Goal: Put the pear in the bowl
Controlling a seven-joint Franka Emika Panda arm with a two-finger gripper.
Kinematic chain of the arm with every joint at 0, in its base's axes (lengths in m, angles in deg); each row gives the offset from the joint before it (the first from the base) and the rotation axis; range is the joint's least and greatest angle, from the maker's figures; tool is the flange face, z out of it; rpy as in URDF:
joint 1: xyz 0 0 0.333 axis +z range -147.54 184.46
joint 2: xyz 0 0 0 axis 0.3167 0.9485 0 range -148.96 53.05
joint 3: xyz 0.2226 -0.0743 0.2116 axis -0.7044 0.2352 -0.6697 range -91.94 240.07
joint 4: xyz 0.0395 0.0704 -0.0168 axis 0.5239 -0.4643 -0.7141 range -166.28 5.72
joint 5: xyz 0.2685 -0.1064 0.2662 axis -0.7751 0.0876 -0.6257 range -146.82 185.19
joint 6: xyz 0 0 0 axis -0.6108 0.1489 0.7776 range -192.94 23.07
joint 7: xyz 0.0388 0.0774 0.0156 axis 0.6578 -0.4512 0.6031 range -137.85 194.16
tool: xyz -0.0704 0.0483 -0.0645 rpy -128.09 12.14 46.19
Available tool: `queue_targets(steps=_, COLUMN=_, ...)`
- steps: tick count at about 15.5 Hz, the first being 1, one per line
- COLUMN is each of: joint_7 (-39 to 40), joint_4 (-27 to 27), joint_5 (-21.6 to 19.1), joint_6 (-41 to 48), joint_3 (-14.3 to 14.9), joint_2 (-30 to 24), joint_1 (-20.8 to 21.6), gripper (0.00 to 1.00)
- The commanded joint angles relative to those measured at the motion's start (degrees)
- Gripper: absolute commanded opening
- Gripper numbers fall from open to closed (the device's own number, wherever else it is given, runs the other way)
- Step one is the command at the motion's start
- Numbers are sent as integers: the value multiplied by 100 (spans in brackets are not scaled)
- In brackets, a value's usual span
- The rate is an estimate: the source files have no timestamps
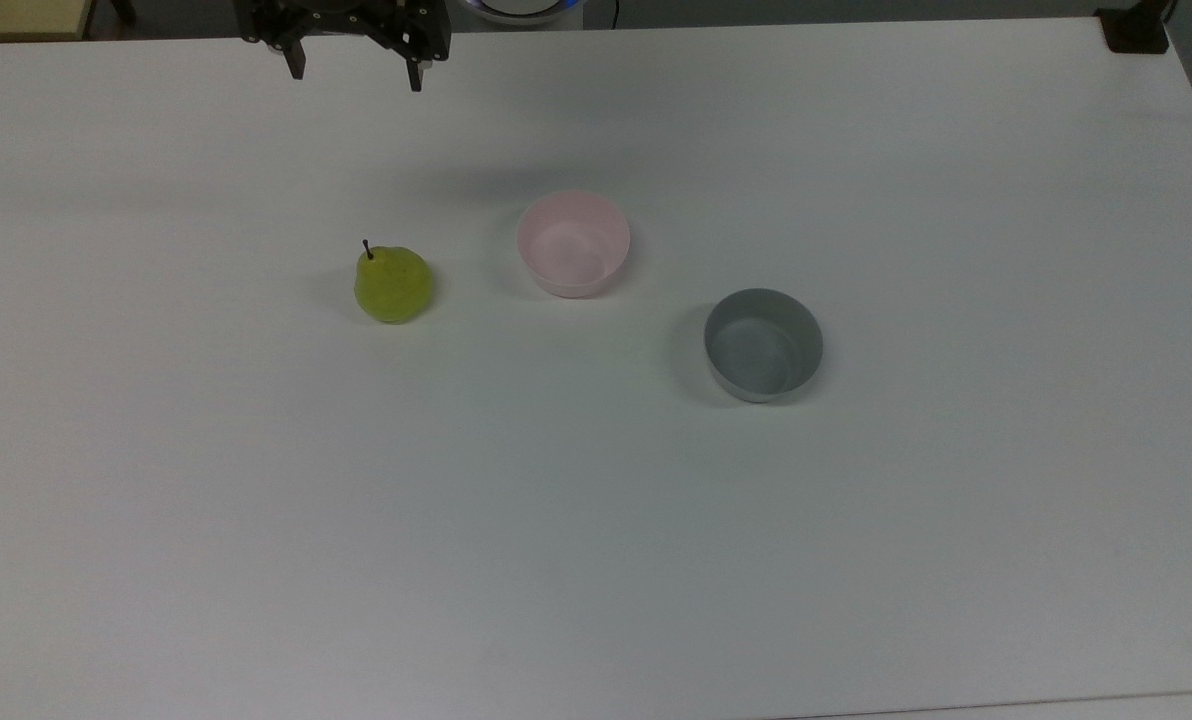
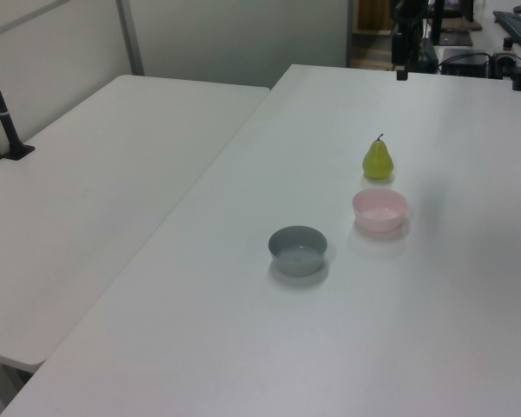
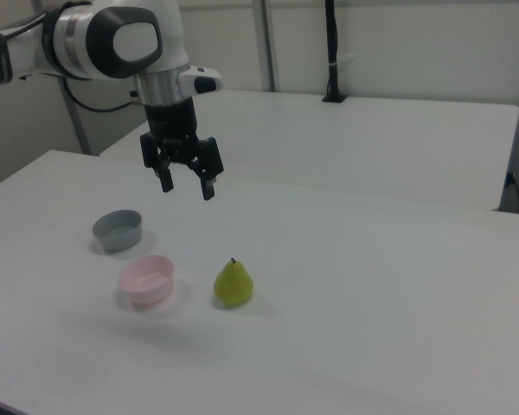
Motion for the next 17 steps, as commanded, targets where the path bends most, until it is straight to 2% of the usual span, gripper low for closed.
queue_targets(steps=1, joint_7=-48, joint_4=-82, joint_5=-93, joint_6=-41, joint_3=37, joint_2=-66, joint_1=12, gripper=100)
queue_targets(steps=12, joint_7=74, joint_4=-56, joint_5=-111, joint_6=-76, joint_3=99, joint_2=-14, joint_1=12, gripper=100)
queue_targets(steps=17, joint_7=557, joint_4=559, joint_5=-383, joint_6=-76, joint_3=398, joint_2=715, joint_1=12, gripper=100)
